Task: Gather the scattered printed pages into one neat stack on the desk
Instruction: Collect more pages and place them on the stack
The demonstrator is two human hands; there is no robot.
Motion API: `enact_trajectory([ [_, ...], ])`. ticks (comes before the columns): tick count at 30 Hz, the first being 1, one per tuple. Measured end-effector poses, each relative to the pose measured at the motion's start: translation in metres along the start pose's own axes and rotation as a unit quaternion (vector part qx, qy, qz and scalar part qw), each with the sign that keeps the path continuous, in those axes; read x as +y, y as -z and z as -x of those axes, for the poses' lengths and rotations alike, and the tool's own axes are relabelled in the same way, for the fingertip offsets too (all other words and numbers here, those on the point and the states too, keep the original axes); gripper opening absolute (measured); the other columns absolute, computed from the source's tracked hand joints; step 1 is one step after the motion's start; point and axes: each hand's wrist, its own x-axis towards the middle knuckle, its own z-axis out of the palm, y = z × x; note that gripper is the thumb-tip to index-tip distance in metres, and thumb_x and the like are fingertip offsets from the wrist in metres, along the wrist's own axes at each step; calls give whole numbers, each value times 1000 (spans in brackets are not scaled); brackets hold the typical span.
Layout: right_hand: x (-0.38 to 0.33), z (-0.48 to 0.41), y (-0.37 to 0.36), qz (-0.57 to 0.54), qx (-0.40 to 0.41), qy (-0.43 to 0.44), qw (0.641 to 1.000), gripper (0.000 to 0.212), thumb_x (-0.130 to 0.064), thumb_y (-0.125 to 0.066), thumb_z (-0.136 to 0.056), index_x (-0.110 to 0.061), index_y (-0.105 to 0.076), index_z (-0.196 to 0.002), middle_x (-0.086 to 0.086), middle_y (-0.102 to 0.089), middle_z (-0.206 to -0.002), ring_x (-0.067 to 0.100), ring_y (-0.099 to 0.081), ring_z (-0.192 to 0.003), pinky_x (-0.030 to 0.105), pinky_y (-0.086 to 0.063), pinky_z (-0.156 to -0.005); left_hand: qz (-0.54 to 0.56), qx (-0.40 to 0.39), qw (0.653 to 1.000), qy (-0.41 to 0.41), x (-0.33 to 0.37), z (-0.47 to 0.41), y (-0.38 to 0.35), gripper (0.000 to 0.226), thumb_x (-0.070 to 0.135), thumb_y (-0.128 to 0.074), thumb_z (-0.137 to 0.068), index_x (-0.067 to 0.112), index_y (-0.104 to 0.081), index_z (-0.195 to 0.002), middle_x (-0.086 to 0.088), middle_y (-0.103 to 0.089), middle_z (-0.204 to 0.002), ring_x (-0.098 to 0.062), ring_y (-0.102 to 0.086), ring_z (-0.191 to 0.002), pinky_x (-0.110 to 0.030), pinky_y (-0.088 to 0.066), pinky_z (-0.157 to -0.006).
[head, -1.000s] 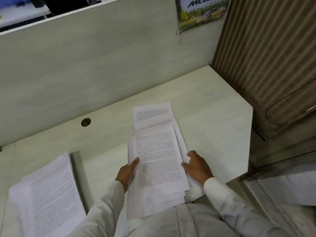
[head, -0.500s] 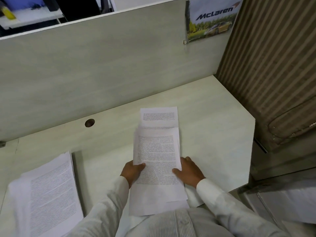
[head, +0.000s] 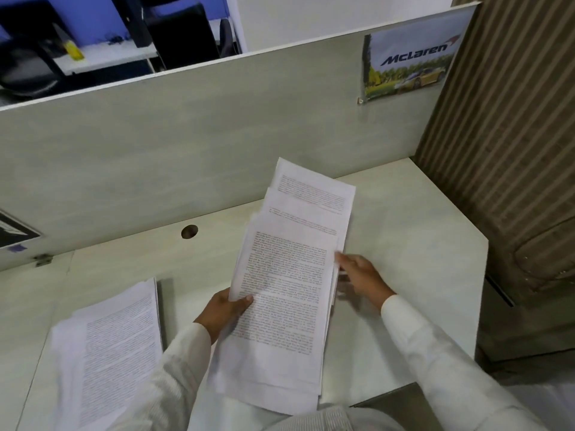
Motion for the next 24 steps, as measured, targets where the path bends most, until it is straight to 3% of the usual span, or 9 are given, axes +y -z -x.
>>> enact_trajectory([
  [3,-36,-15,3,-106,20,49,993,35,-44,-60,-96,-13,-66,-113,5,-76,-101,22,-73,-86,32,-58,-69,-21,-24,999,5,2,6,8,14,17,-67,-91,12,-72,-104,9,-78,-86,-4,-73,-75,-11,-51,-60],
  [5,-58,-26,6,-152,51,60,985,24,-33,-62,-97,-16,-67,-113,3,-74,-107,21,-72,-91,34,-58,-77,-40,-35,999,7,0,6,10,16,17,-69,-90,9,-72,-104,8,-78,-85,-4,-73,-74,-12,-52,-61],
  [8,-76,-38,8,-147,106,81,980,25,-15,-63,-95,-6,-67,-118,8,-70,-115,23,-68,-95,35,-55,-88,-46,-39,998,1,-3,6,11,14,17,-68,-91,10,-71,-103,8,-77,-86,-6,-73,-77,-16,-54,-67],
  [11,-89,-32,16,-116,182,129,968,20,-18,-62,-95,-9,-68,-112,7,-71,-113,22,-68,-95,31,-54,-85,-29,-16,999,-6,-10,3,15,18,19,-68,-92,11,-71,-107,0,-77,-99,-21,-73,-93,-33,-57,-85],
  [14,-101,-19,30,-116,247,182,945,23,-24,-58,-98,-12,-67,-115,1,-68,-111,18,-66,-97,29,-52,-83,28,34,999,-5,-13,2,18,16,14,-65,-93,9,-69,-108,-7,-75,-102,-20,-73,-86,-23,-56,-69],
  [16,-107,-11,41,-117,270,216,931,26,-26,-57,-99,-13,-66,-119,-1,-68,-113,14,-65,-99,25,-51,-83,64,77,995,-1,-17,-1,23,16,12,-65,-93,8,-68,-108,-8,-74,-101,-19,-71,-84,-25,-55,-69],
  [20,-117,1,55,-134,257,238,927,30,-32,-57,-99,-19,-64,-126,-9,-67,-116,3,-65,-97,17,-51,-74,90,136,987,13,-24,-5,38,28,18,-68,-92,10,-66,-118,-7,-73,-109,-27,-69,-97,-44,-52,-97],
  [24,-121,3,55,-125,214,240,938,29,-32,-59,-98,-20,-64,-124,-11,-68,-113,2,-65,-96,21,-52,-75,118,153,981,13,-24,-9,44,37,19,-66,-93,7,-62,-128,-11,-70,-116,-33,-66,-105,-49,-48,-103],
])
